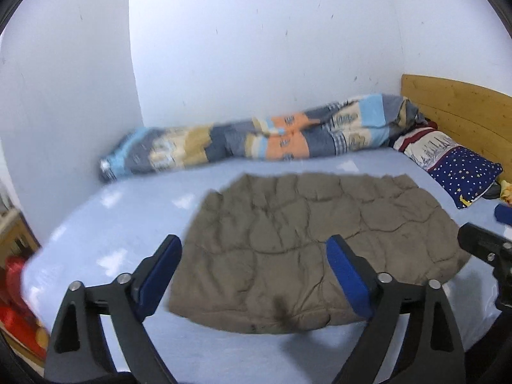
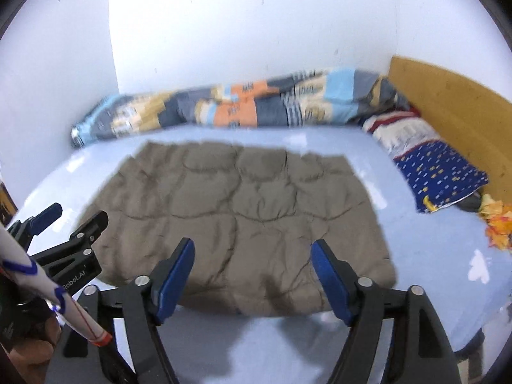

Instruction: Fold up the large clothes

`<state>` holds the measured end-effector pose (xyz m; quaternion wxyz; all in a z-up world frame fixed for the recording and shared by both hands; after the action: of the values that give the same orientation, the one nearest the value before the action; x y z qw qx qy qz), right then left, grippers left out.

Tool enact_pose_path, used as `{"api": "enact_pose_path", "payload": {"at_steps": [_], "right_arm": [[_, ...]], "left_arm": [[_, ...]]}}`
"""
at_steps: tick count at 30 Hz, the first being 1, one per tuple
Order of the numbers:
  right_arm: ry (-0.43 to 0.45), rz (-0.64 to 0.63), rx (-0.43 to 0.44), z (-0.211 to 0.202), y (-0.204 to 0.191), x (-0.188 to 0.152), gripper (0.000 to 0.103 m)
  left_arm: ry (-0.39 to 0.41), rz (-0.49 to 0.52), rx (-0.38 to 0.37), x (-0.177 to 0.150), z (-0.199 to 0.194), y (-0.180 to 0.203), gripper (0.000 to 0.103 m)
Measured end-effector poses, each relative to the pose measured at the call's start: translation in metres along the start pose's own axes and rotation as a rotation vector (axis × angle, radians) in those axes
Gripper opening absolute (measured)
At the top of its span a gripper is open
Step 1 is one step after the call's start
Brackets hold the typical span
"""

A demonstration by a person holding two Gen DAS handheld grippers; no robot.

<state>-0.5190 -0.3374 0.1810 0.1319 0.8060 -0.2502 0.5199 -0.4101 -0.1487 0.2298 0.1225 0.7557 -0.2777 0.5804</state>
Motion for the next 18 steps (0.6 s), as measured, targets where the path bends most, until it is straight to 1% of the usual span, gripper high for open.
{"api": "enact_pose_path", "payload": {"at_steps": [2, 3, 5, 6, 9, 10, 14, 16, 18], "right_arm": [[0.032, -0.004, 0.015, -0.025, -0.004, 0.008, 0.093], [0.05, -0.006, 0.024, -0.039, -0.008, 0.013, 0.093], [0.092, -0.01, 0.038, -0.064, -0.012, 0.023, 0.095], [0.112, -0.014, 0.037, -0.079, -0.015, 0.03, 0.098], [0.171, -0.002, 0.034, -0.109, -0.021, 0.041, 0.101], [0.189, -0.002, 0.033, -0.117, -0.022, 0.044, 0.102], [0.221, -0.006, 0.029, -0.138, -0.026, 0.047, 0.103], [0.227, -0.001, 0.029, -0.141, -0.026, 0.045, 0.103], [0.223, 0.006, 0.023, -0.141, -0.025, 0.043, 0.103]], "left_arm": [[0.028, -0.001, -0.01, 0.013, -0.022, -0.006, 0.093], [0.04, -0.008, -0.007, 0.021, -0.035, -0.011, 0.093], [0.051, -0.028, -0.003, 0.033, -0.051, -0.019, 0.094], [0.058, -0.033, -0.002, 0.039, -0.06, -0.022, 0.095], [0.054, -0.034, -0.018, 0.048, -0.077, -0.026, 0.095], [0.05, -0.04, -0.007, 0.05, -0.083, -0.027, 0.095], [0.046, -0.047, 0.1, 0.051, -0.095, -0.032, 0.095], [0.059, -0.03, 0.097, 0.049, -0.097, -0.031, 0.095], [0.051, -0.016, 0.106, 0.046, -0.095, -0.03, 0.095]]}}
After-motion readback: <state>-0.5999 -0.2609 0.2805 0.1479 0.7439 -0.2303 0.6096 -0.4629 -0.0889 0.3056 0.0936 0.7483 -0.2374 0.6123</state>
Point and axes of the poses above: each gripper's, at about its wrist camera, not at the fingertips, and z roughly the way its jaws point, y to its right, x to its top, the point moved 1 cm from there along z, roughly the way its jaws point, and after that the axes turned 11 degrees about y, right-handed, at the moved point
